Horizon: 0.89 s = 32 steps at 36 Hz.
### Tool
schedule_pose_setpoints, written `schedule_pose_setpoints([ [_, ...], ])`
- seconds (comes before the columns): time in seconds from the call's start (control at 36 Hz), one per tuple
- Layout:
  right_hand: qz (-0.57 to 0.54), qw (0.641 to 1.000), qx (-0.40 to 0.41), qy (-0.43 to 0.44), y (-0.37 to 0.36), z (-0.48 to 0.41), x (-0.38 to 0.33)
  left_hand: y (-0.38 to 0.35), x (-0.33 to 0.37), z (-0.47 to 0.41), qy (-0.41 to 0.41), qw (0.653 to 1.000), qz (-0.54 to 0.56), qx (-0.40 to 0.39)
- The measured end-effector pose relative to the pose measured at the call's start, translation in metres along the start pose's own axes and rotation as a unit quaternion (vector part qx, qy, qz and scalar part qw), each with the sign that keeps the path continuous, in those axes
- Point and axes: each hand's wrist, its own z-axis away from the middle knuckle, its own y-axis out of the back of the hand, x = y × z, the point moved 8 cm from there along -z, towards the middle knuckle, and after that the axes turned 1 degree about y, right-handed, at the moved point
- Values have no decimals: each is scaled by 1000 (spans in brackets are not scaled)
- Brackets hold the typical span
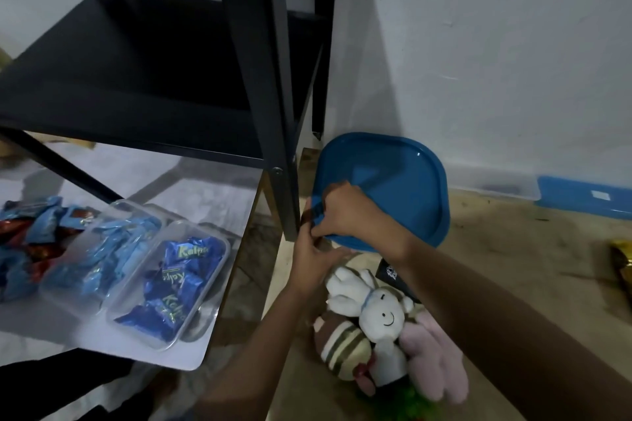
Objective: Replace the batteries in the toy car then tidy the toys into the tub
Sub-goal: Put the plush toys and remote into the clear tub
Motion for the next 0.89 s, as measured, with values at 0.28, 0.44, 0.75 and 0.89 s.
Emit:
schedule_pose_setpoints([
  [0.28,7,999,32,-26,19,7,3,1,-9,-5,8,999,-49,0],
  [0.44,-58,996,50,-49,72,35,3,-2,2,-11,-1,997,-69,-39],
  [0.75,-112,972,97,-183,154,141,61,-7,4,-5,22,994,-84,-68],
  [0.89,-104,953,106,-265,145,191,103,-12,6,-3,15,995,-91,-49],
])
